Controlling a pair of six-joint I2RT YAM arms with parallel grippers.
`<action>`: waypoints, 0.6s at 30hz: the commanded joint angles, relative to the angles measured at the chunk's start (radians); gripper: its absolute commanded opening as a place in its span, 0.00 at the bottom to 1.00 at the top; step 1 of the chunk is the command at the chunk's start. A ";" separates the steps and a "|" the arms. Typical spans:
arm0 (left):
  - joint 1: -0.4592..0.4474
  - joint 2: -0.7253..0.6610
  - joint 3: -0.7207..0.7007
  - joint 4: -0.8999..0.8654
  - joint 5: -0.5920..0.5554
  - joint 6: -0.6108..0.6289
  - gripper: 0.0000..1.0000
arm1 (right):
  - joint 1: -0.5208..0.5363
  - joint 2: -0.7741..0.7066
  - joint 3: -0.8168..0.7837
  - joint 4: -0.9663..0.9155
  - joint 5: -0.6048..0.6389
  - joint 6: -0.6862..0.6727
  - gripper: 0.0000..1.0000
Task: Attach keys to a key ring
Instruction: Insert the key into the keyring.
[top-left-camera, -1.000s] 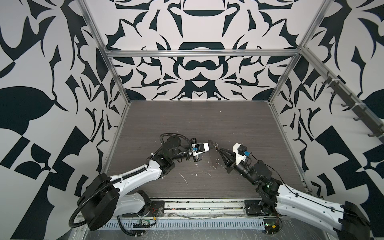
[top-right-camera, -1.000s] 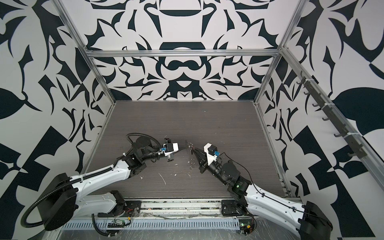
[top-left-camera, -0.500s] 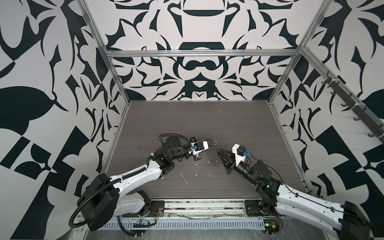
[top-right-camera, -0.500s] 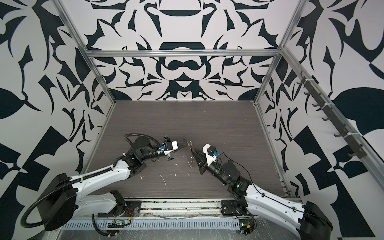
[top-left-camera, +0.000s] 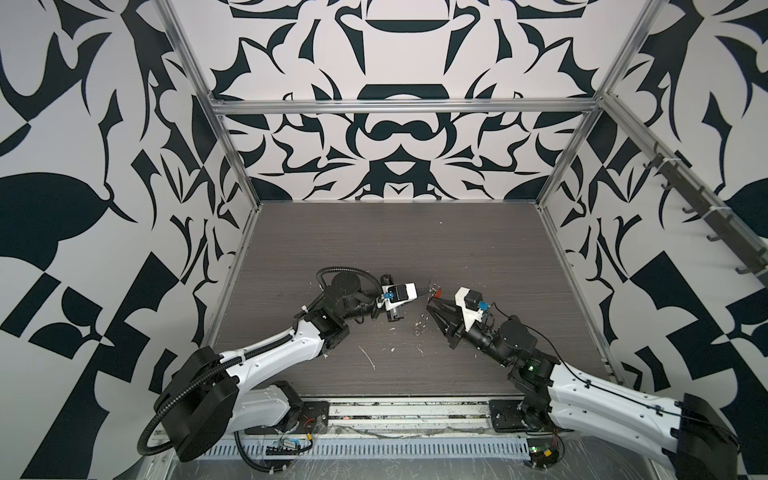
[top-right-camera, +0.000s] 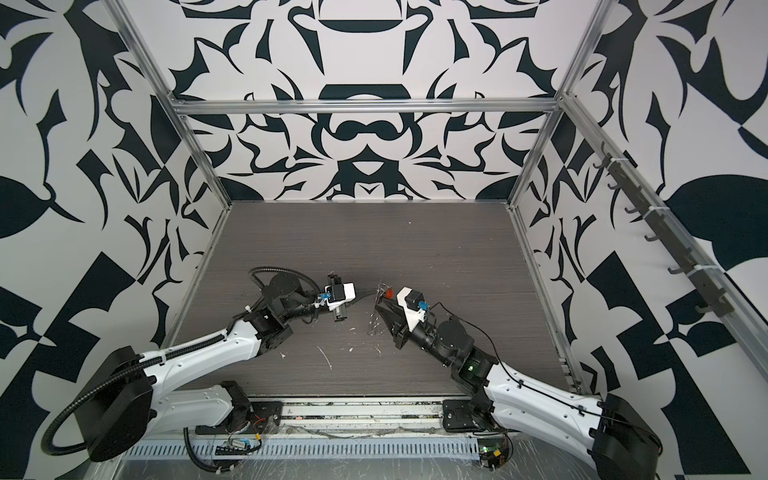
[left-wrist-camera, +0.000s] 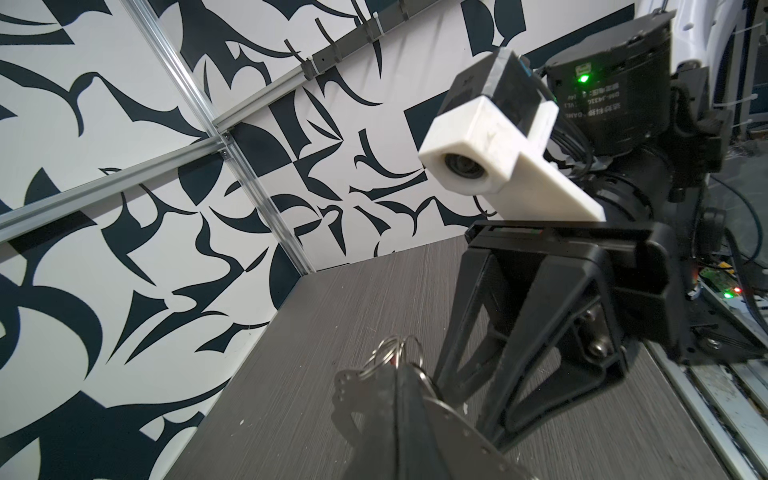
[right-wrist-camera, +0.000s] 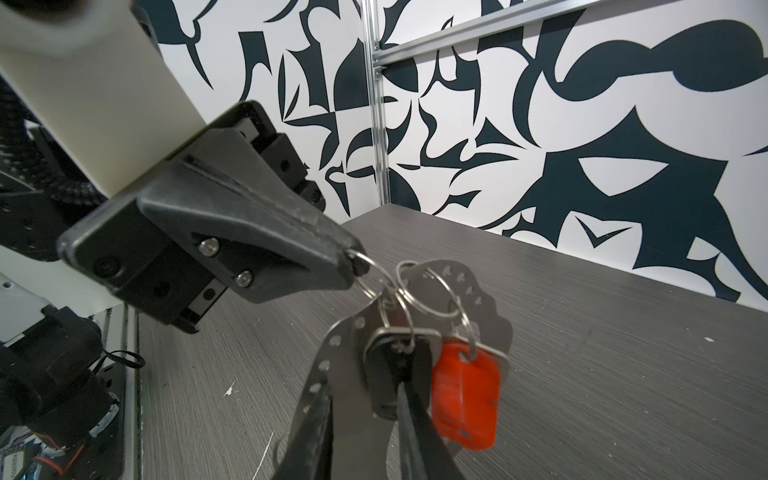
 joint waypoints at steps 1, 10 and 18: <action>0.001 -0.016 0.019 0.023 0.017 -0.001 0.00 | -0.001 -0.014 0.058 0.014 0.032 -0.028 0.29; 0.001 -0.013 0.019 0.023 0.020 0.000 0.00 | -0.003 -0.015 0.083 -0.003 0.074 -0.061 0.32; 0.001 -0.014 0.017 0.023 0.023 0.002 0.00 | -0.002 -0.028 0.090 -0.014 0.098 -0.075 0.35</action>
